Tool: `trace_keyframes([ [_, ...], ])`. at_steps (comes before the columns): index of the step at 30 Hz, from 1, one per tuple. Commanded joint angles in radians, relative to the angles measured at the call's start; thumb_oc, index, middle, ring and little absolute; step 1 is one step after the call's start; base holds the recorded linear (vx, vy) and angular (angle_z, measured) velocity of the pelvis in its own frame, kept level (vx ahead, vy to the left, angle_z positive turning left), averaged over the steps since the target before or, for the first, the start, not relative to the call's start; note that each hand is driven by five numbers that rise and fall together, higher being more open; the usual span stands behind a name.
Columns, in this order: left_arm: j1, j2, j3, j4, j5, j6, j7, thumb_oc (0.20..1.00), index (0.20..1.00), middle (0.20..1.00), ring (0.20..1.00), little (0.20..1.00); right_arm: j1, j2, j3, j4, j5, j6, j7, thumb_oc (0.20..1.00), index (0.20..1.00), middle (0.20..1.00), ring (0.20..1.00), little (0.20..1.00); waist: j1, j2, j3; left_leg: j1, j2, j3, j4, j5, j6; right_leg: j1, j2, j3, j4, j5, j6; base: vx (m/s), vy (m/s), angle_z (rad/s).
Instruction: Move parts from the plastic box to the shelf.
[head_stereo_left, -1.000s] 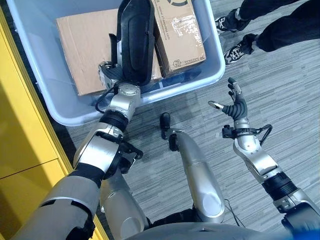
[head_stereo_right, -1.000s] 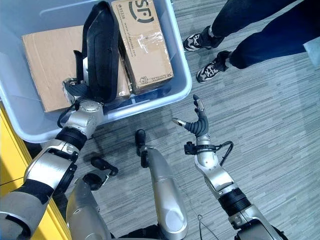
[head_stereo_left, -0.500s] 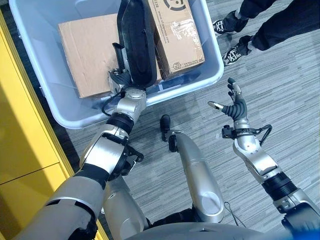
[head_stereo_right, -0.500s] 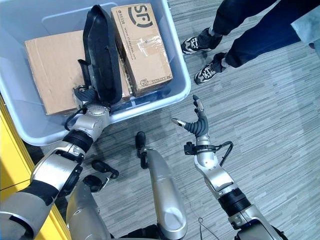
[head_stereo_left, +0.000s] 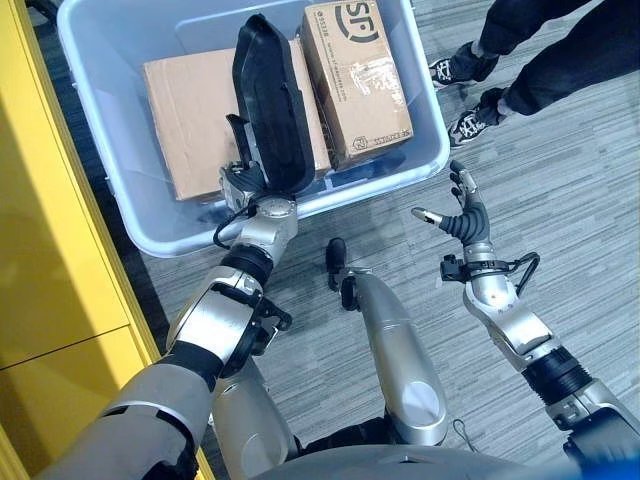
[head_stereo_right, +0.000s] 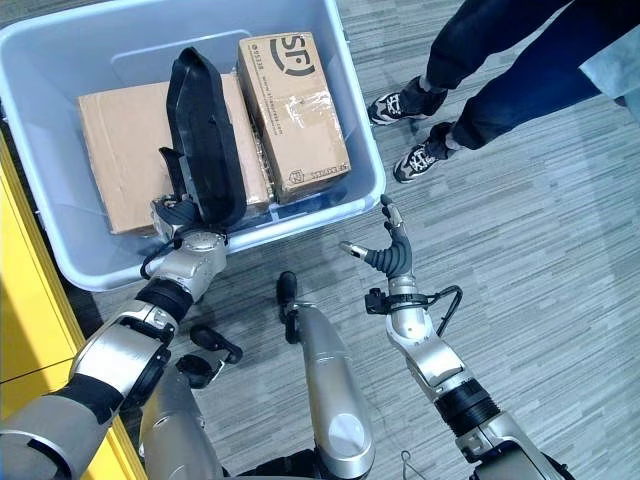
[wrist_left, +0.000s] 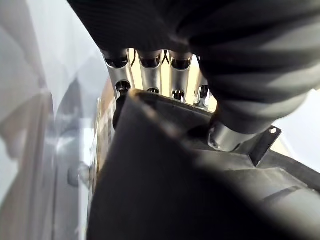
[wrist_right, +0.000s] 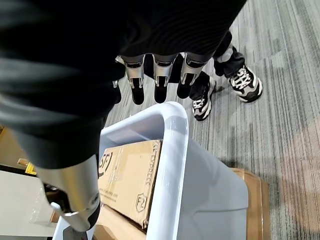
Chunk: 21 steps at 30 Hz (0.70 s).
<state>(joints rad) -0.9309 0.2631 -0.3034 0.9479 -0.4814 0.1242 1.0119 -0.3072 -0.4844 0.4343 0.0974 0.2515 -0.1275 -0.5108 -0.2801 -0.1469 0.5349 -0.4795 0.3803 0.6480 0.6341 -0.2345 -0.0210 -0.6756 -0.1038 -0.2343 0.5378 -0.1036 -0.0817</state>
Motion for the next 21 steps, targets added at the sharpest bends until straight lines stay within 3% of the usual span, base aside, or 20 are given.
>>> trace_keyframes([
  [1, 0.024, 0.019, 0.04, -0.045, 0.027, -0.02, 0.029, 0.2, 0.2, 0.2, 0.2, 0.2, 0.015, -0.01, -0.036, -0.051, -0.014, -0.057, -0.003, 1.0, 1.0, 1.0, 1.0, 1.0, 0.005, -0.003, -0.015, -0.051, 0.036, -0.018, 0.013, 0.211, -0.12, 0.047, -0.01, -0.049, 0.007, -0.081, 0.1, 0.0, 0.0, 0.0],
  [6, 0.056, 0.033, 0.053, -0.057, 0.041, -0.035, 0.034, 0.2, 0.2, 0.2, 0.2, 0.2, 0.021, -0.014, -0.027, -0.041, -0.027, -0.06, 0.016, 1.0, 1.0, 1.0, 1.0, 1.0, 0.01, 0.022, -0.015, 0.009, 0.044, -0.005, -0.012, 0.249, -0.13, 0.117, -0.004, -0.048, -0.018, -0.088, 0.085, 0.01, 0.025, -0.02],
  [15, 0.086, 0.063, 0.075, -0.072, 0.05, -0.049, 0.012, 0.2, 0.2, 0.2, 0.2, 0.2, 0.041, -0.024, -0.021, -0.038, -0.039, -0.059, 0.034, 1.0, 1.0, 1.0, 1.0, 1.0, 0.006, 0.047, -0.015, 0.073, 0.043, -0.013, -0.021, 0.262, -0.128, 0.206, 0.012, -0.038, -0.058, -0.093, 0.068, 0.01, 0.012, 0.0],
  [21, 0.124, 0.076, 0.087, -0.096, 0.054, -0.069, 0.003, 0.2, 0.2, 0.2, 0.2, 0.2, 0.065, -0.028, -0.007, -0.019, -0.029, -0.048, 0.112, 1.0, 1.0, 1.0, 1.0, 1.0, 0.001, 0.062, -0.015, 0.144, 0.056, 0.006, -0.052, 0.285, -0.136, 0.296, 0.025, -0.045, -0.121, -0.086, 0.058, 0.02, 0.004, -0.06],
])
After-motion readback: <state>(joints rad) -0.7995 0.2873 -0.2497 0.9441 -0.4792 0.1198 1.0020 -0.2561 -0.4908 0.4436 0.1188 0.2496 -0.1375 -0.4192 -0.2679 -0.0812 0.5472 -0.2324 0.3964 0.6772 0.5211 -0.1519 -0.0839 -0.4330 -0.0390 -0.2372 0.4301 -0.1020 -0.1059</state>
